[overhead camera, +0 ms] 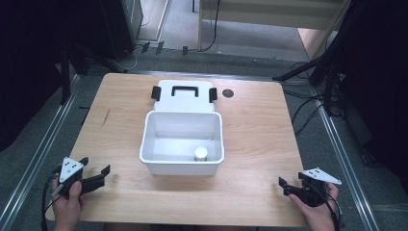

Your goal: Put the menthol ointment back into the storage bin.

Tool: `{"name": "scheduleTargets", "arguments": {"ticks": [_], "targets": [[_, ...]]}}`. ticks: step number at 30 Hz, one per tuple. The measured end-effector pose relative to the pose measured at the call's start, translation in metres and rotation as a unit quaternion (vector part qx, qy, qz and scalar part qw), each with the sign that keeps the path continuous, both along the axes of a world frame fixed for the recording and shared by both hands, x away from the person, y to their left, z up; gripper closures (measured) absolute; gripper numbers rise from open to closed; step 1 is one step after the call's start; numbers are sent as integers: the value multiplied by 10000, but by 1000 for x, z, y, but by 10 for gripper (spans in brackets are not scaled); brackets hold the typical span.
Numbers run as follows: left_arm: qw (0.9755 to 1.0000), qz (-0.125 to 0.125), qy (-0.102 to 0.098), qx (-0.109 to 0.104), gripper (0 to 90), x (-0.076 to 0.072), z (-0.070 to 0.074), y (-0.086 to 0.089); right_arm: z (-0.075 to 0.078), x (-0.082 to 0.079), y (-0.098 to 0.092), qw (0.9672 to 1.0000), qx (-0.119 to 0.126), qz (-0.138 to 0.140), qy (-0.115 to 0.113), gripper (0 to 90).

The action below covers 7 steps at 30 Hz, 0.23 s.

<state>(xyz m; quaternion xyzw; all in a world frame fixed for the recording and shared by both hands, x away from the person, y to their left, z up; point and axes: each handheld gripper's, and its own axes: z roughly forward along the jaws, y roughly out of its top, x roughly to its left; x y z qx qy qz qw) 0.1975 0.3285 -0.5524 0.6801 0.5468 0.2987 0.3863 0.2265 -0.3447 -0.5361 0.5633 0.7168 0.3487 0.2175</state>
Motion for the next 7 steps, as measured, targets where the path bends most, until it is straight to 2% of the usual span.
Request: {"name": "scheduleTargets", "arguments": {"ticks": [2,4,7], "targets": [[10000,-5,6,5,161,0,0,0,-2,-3,-4,9998,158,-112,-99,192],[10000,-1,16,1,161,0,0,0,-2,-4,-6,9996,197,-165,-128,192],[10000,10,11,4,161,0,0,-1,1,-4,-11,9989,115,-411,-179,199]]}}
